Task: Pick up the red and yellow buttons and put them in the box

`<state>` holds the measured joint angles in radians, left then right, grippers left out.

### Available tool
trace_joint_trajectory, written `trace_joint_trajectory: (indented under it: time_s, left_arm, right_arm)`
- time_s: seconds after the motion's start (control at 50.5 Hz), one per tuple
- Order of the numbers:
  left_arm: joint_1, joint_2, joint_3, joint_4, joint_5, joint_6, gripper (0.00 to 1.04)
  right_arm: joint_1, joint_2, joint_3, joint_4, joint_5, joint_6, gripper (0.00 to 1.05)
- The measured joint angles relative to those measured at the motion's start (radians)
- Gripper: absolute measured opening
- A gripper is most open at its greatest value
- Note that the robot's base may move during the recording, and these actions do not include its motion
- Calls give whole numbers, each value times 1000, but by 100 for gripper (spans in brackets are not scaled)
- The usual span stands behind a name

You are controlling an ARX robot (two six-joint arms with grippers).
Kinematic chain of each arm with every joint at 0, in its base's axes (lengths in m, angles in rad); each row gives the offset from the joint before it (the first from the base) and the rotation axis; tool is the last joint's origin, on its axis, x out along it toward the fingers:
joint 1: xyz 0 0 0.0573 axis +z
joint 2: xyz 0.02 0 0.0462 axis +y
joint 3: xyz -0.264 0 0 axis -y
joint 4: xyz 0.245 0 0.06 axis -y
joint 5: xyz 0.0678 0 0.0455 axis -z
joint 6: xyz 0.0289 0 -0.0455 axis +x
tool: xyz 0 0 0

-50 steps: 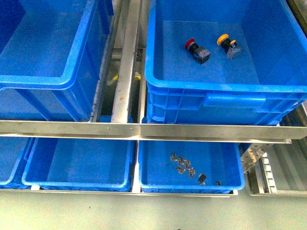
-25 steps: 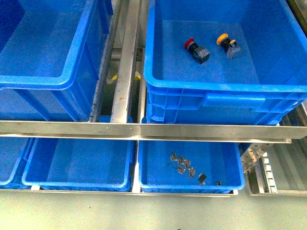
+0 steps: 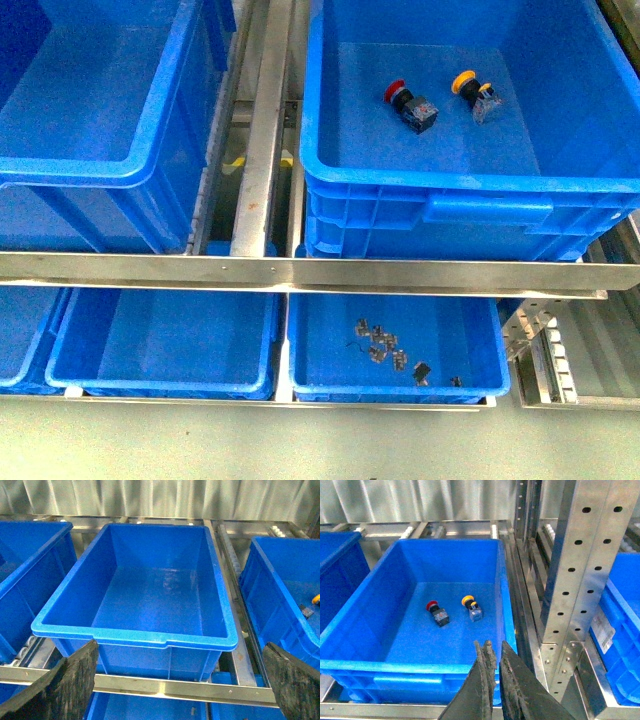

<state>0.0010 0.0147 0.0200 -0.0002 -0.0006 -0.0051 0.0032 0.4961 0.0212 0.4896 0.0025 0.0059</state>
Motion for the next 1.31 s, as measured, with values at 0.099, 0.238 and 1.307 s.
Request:
trace_joint_trajectory:
  time_s: [0.099, 0.238, 1.307]
  left_arm:
    - [0, 0, 0, 0, 0, 0, 97]
    - [0, 0, 0, 0, 0, 0, 97]
    - [0, 0, 0, 0, 0, 0, 97]
  right_arm:
    - [0, -75, 0, -71, 0, 0, 4]
    - [0, -165, 0, -158, 0, 0, 4]
    - [0, -492, 0, -488, 0, -1, 14]
